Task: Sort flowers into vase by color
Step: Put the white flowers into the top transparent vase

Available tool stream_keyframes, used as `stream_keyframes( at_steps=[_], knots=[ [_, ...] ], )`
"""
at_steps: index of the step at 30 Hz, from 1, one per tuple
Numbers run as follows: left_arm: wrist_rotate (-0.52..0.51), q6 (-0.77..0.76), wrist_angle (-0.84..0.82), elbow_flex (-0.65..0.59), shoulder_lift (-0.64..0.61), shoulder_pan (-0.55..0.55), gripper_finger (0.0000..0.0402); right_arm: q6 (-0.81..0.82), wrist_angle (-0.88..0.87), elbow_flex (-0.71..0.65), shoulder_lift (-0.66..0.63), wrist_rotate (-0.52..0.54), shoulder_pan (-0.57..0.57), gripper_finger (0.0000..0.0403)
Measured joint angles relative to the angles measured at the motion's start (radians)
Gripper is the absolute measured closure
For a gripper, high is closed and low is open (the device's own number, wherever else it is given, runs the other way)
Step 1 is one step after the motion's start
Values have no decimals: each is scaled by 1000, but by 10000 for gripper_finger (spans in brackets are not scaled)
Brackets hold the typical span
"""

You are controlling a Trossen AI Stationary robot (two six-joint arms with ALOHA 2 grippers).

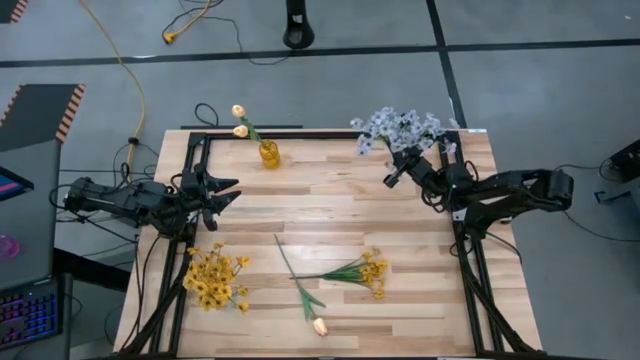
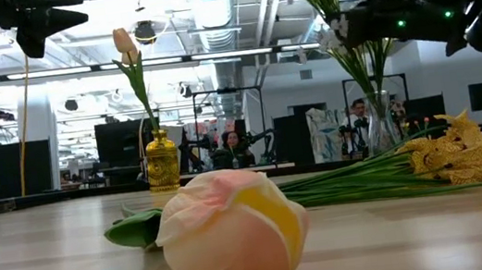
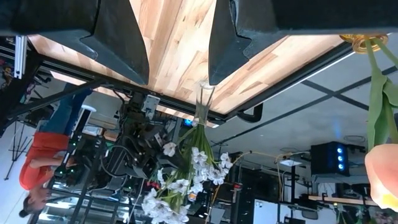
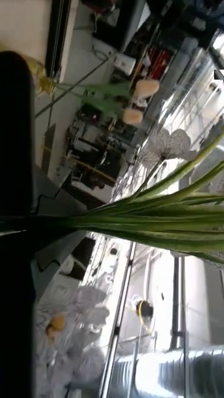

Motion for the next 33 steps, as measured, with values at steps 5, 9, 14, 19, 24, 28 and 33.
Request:
stream_keyframes(
  at_steps=[5, 9, 14, 19, 24, 28, 33],
  knots=[
    [0, 0, 0, 0, 0, 0, 249, -4, 1, 0, 0, 95, -1, 360],
    [0, 0, 0, 0, 0, 0, 249, -3, 0, 0, 0, 115, -1, 355],
    [0, 0, 0, 0, 0, 0, 249, 0, 0, 0, 0, 116, -1, 350],
    [0, 0, 0, 0, 0, 0, 249, 0, -3, 0, 0, 117, -1, 348],
    [0, 0, 0, 0, 0, 0, 249, 0, -10, 0, 0, 117, -1, 347],
    [0, 0, 0, 0, 0, 0, 249, -1, -12, 0, 0, 128, -1, 347],
    [0, 0, 0, 0, 0, 0, 249, -1, -17, 0, -1, 180, 2, 334]
  ],
)
